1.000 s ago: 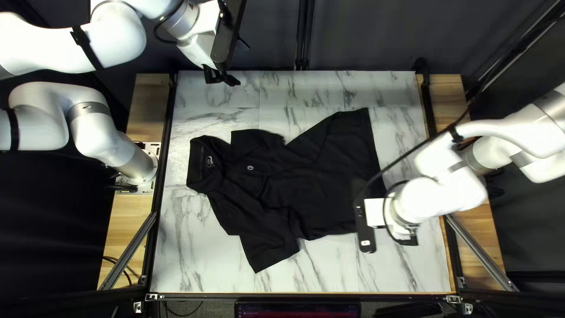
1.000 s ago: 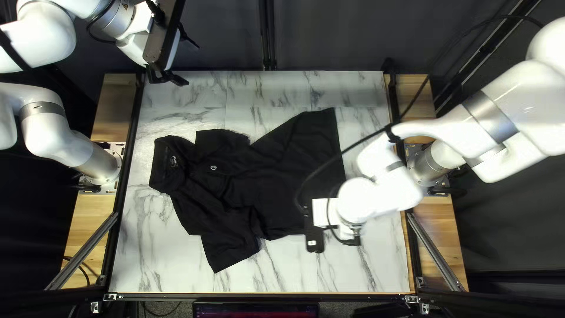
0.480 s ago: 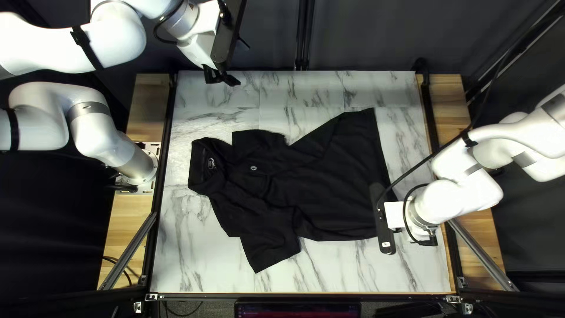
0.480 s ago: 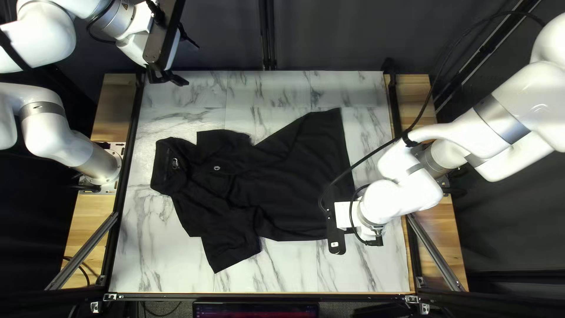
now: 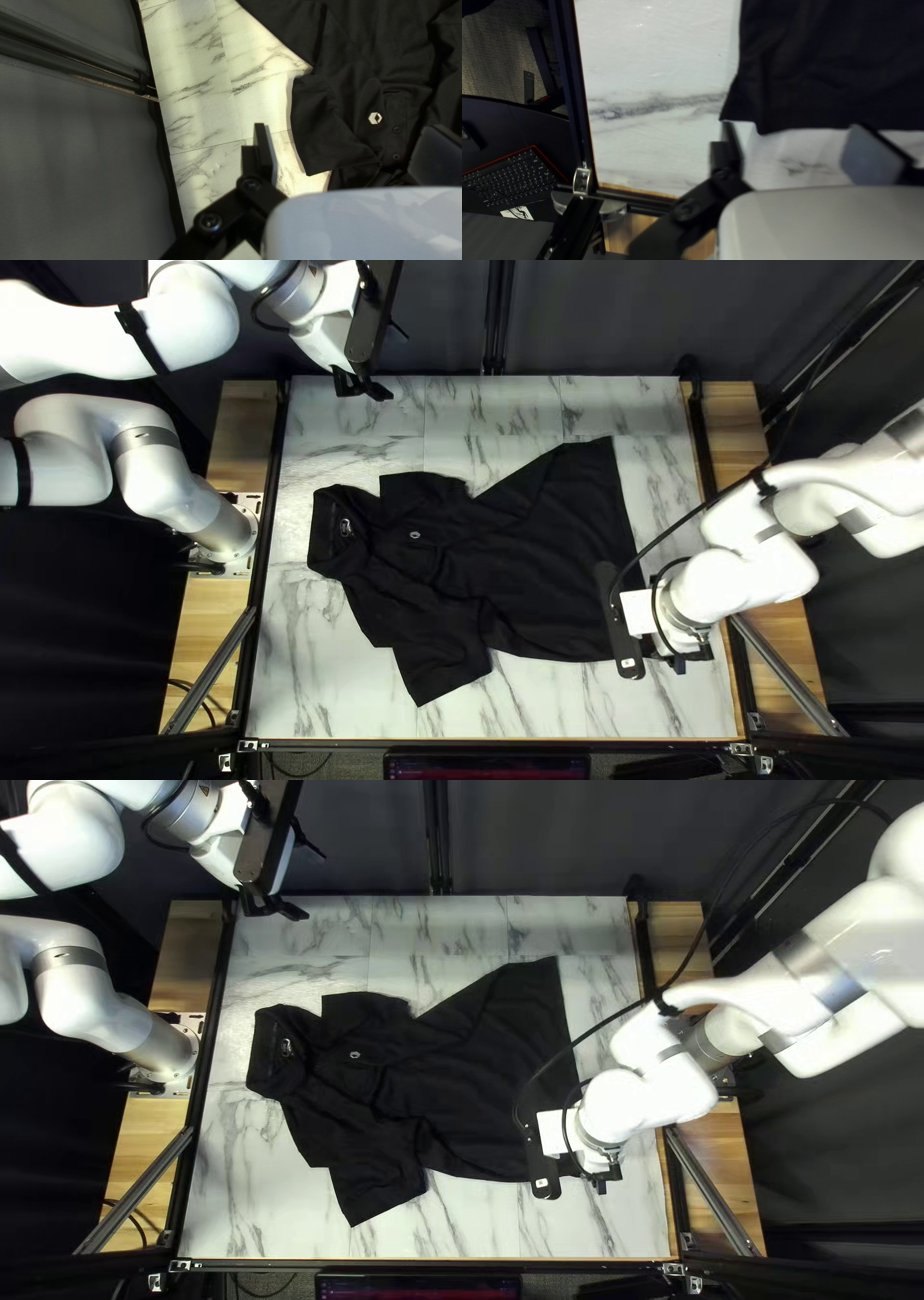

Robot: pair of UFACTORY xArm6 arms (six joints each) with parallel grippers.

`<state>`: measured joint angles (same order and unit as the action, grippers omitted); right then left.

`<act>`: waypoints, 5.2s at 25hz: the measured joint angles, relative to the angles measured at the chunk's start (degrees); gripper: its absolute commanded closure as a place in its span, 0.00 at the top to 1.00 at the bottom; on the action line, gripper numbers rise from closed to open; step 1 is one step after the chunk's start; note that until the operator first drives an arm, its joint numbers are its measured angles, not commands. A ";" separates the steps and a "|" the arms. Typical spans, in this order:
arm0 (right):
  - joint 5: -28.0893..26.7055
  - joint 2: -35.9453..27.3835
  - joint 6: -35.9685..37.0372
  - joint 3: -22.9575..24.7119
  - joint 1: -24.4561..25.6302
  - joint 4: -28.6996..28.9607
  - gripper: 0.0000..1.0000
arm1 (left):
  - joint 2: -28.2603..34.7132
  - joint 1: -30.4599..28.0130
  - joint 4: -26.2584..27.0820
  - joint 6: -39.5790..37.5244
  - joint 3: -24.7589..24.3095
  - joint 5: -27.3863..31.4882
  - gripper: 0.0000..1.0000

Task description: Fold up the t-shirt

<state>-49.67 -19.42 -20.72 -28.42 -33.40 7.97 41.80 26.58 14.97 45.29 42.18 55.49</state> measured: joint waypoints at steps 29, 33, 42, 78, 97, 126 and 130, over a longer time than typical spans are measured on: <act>18.39 0.03 -8.13 15.92 -3.28 -5.22 1.00 | 0.00 0.00 0.00 0.00 0.00 0.00 1.00; 18.95 2.52 -6.81 14.49 -2.17 -5.07 1.00 | 0.00 0.00 0.00 0.00 0.00 0.00 1.00; 22.25 6.35 -2.50 13.96 0.21 -3.89 1.00 | 0.00 0.00 0.00 0.00 0.00 0.00 1.00; 12.06 4.71 -8.03 12.22 -3.21 -2.81 1.00 | 0.00 0.00 0.00 0.00 0.00 0.00 1.00; 15.85 5.80 -8.70 14.60 -3.57 -2.32 1.00 | 0.00 0.00 0.00 0.00 0.00 0.00 1.00; 4.46 -1.38 -13.37 9.66 -2.63 -9.21 1.00 | 0.00 0.00 0.00 0.00 0.00 0.00 1.00; 4.71 -6.17 -5.79 12.25 3.28 -9.56 1.00 | 0.00 0.00 0.00 0.00 0.00 0.00 1.00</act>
<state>-44.97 -25.58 -26.52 -16.17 -30.13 -1.59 41.80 26.58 14.97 45.29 42.18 55.49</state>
